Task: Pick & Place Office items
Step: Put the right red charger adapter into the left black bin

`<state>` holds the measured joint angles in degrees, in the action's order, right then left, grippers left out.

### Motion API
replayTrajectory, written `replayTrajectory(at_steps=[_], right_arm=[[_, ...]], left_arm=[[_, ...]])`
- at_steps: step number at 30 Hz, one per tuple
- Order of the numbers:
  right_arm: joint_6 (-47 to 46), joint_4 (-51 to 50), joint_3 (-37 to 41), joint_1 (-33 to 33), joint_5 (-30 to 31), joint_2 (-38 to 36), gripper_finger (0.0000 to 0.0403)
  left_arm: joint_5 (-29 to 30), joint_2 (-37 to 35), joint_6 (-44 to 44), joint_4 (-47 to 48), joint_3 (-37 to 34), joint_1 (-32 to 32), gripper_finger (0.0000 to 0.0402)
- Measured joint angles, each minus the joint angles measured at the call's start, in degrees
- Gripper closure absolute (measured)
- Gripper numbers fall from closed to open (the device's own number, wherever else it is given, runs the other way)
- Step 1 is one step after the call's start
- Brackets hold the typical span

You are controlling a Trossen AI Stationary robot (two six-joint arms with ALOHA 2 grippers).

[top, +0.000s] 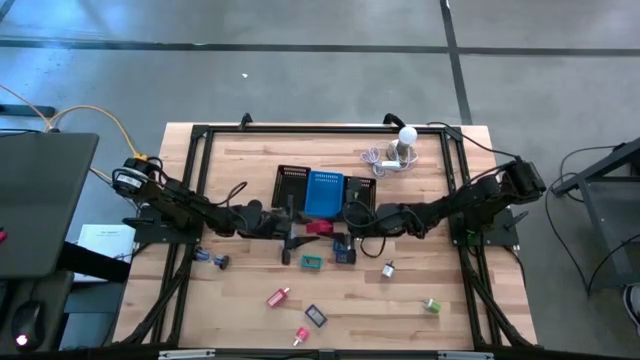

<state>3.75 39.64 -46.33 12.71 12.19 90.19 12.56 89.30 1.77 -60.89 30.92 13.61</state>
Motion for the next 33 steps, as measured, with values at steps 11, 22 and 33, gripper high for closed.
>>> replayTrajectory(at_steps=[11,22,33], right_arm=[[-0.33,-0.40,0.02,0.02,-0.36,0.00,0.0298],[-0.97,-0.35,0.07,0.04,-0.42,0.00,0.0298],[-1.90,-0.79,0.09,-0.07,-1.37,0.00,0.0298]], left_arm=[[-0.22,-0.11,1.43,-4.51,0.07,0.09,0.0234],[-0.24,-0.11,2.76,-4.62,0.07,0.07,0.0265],[-0.31,-0.11,4.14,-5.35,0.04,-0.33,0.0283]])
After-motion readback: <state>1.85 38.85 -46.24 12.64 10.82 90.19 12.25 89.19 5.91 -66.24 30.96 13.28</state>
